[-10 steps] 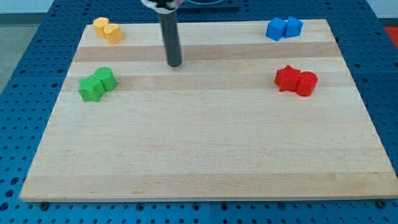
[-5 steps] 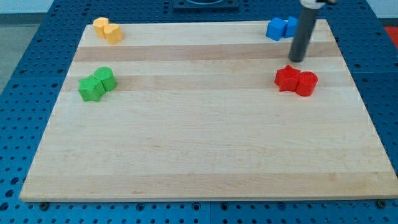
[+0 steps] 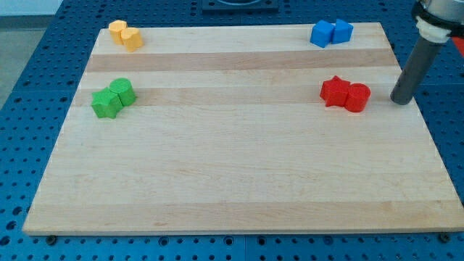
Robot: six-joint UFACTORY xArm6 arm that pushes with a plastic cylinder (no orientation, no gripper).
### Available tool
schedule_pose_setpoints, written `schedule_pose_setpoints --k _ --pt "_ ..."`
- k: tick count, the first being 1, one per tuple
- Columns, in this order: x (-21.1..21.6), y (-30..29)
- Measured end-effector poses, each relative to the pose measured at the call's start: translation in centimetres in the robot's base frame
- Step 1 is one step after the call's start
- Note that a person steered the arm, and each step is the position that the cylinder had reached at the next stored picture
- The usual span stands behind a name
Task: Move the red circle to the green star
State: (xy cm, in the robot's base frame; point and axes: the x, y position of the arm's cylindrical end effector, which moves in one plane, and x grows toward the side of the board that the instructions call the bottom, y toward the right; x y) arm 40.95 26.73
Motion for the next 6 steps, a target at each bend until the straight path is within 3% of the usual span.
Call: schedule_pose_setpoints --k 6 --pt "0.1 -11.4"
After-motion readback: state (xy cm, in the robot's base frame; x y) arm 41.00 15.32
